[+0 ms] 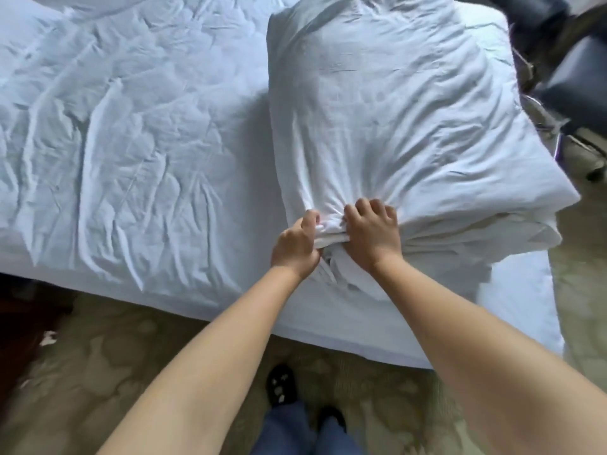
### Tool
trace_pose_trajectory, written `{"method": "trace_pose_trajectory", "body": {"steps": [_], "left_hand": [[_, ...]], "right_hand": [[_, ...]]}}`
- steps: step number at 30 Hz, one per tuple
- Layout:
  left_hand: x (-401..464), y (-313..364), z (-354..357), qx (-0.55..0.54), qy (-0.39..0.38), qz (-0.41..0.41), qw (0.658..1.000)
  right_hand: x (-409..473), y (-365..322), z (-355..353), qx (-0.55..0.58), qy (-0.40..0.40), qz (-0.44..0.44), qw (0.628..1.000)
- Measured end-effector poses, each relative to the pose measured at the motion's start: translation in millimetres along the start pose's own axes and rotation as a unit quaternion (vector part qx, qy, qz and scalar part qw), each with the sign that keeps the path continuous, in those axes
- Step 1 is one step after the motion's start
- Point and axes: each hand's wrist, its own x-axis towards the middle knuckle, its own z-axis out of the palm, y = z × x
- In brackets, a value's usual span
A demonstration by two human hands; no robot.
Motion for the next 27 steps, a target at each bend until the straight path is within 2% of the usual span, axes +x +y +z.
{"method": "trace_pose_trajectory", "body": {"steps": [2, 5, 6, 7, 9, 10, 11, 13, 17, 19, 21, 25, 27], "left_hand": [[-10, -20, 17, -0.052, -0.055, -0.093, 0.993], [-23, -49, 31, -0.113, -0.097, -0.166, 0.975], [-27, -55, 35, -0.124, -0.108, -0.19, 0.968], [-30, -58, 40, -0.142, -0.112, -0.207, 0.961], [-31, -61, 48, -0.197, -0.1, -0.207, 0.953], [-29, -61, 53, -0.218, -0.089, -0.199, 0.951], [-27, -59, 55, -0.232, -0.074, -0.2, 0.949], [-18, -56, 57, -0.24, -0.024, -0.202, 0.949], [-5, -49, 52, -0.276, 0.086, -0.188, 0.939], [-5, -48, 51, -0.268, 0.061, -0.18, 0.945], [-6, -52, 52, -0.278, 0.017, -0.167, 0.946], [-9, -62, 48, -0.259, -0.07, -0.122, 0.956], [-10, -66, 44, -0.239, -0.11, -0.104, 0.959]], "right_hand": [[-12, -9, 9, 0.018, -0.005, -0.019, 1.0], [-50, -22, 26, 0.033, 0.028, -0.115, 0.992], [-68, -27, 31, 0.037, -0.001, -0.135, 0.99], [-86, -31, 36, 0.057, -0.064, -0.127, 0.988], [-109, -37, 43, 0.142, -0.253, -0.017, 0.957], [-113, -39, 47, 0.193, -0.315, 0.066, 0.927], [-111, -38, 51, 0.245, -0.332, 0.132, 0.901], [-101, -37, 61, 0.314, -0.308, 0.203, 0.875], [-76, -44, 72, 0.323, -0.249, 0.206, 0.889], [-59, -52, 77, 0.318, -0.222, 0.205, 0.899], [-38, -58, 83, 0.294, -0.259, 0.205, 0.897], [-23, -58, 104, 0.299, -0.361, 0.171, 0.867], [-35, -54, 110, 0.309, -0.366, 0.173, 0.861]]}}
